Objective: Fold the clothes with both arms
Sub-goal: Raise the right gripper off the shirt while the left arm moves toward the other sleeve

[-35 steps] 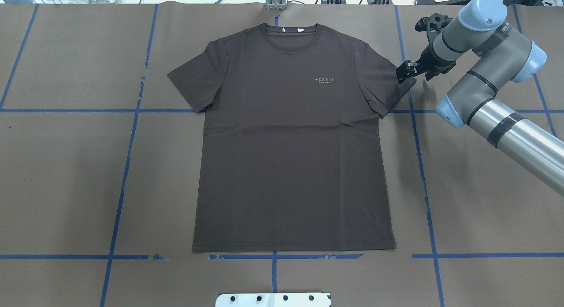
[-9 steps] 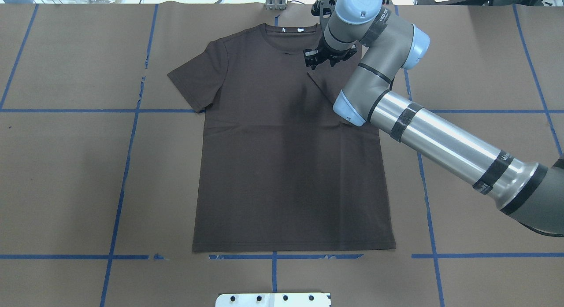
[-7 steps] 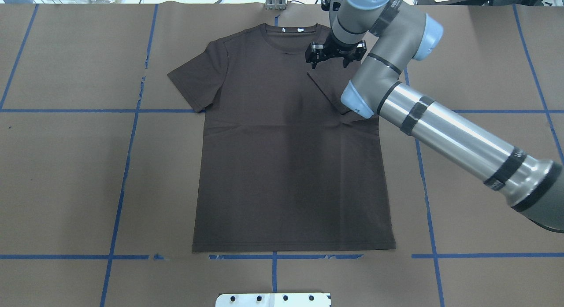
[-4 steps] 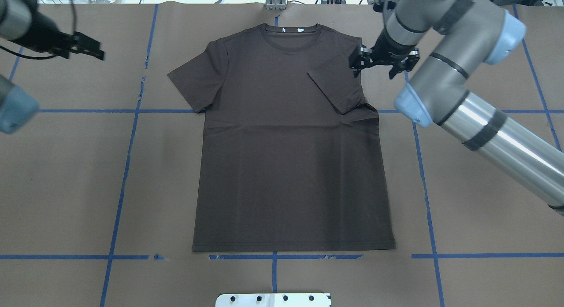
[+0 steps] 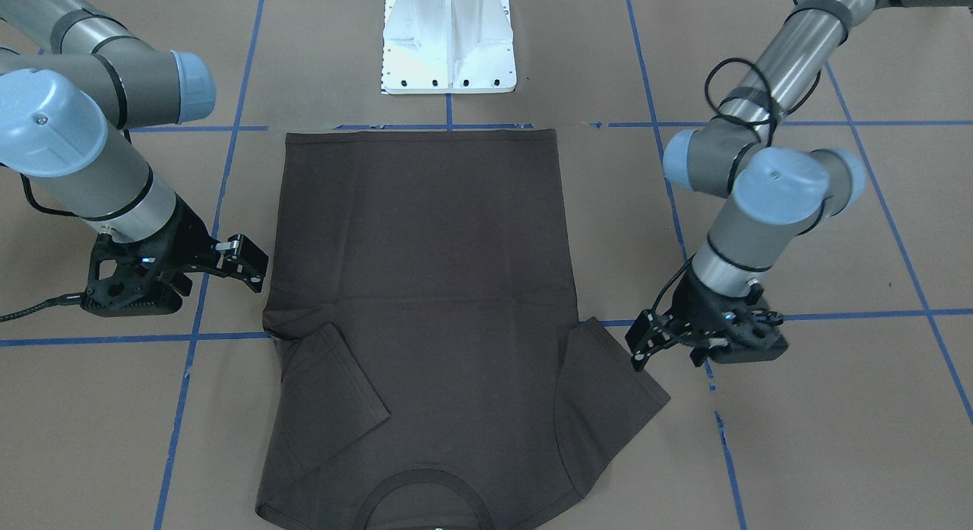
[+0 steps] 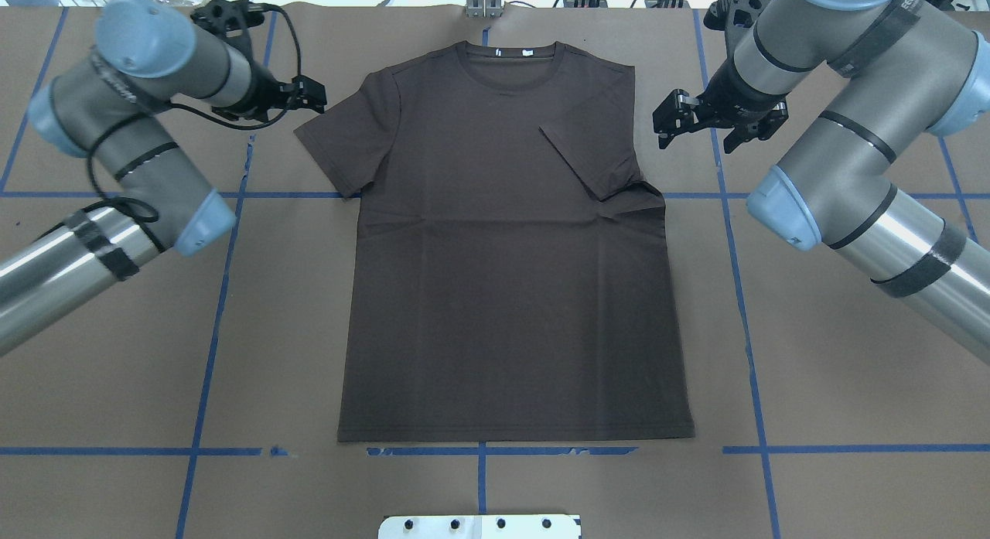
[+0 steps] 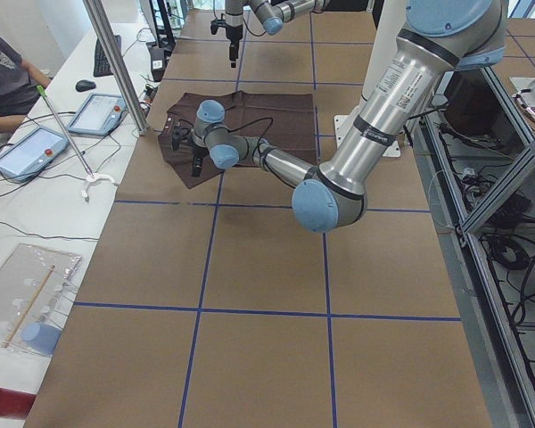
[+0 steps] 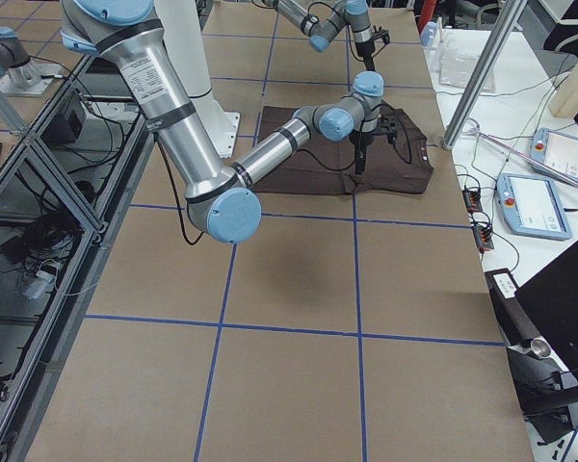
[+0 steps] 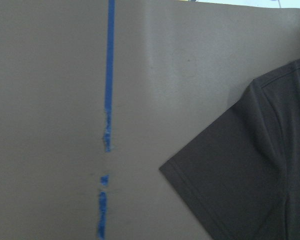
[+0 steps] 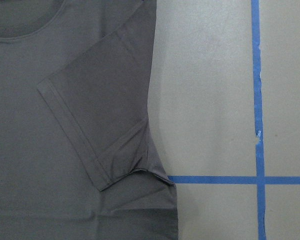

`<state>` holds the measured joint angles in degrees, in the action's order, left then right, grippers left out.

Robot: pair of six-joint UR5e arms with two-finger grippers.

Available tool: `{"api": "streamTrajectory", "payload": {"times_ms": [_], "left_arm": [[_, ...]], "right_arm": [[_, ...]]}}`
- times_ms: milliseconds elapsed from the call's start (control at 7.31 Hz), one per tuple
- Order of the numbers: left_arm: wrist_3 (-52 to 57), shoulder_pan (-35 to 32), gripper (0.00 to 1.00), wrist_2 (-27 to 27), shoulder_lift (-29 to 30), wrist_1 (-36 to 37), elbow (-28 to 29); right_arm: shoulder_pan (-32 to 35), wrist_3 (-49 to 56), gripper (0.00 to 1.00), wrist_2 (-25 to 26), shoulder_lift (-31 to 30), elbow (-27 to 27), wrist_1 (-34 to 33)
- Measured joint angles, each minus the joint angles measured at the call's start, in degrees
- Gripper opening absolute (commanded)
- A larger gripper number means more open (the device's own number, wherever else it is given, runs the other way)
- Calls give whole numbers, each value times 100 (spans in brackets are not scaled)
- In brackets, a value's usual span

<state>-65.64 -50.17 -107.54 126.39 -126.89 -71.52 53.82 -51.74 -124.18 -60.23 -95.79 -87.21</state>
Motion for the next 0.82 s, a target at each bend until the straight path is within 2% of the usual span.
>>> {"api": "streamTrajectory", "payload": {"times_ms": [411,821], "left_arm": [[-77,155,93,490,298,-491,871],[-56,237,89,810,333,-615,1148]], "right_arm": [[-50,-20,100,9,32,-36,11],[-79,-52,100,16,52,-32,24]]}}
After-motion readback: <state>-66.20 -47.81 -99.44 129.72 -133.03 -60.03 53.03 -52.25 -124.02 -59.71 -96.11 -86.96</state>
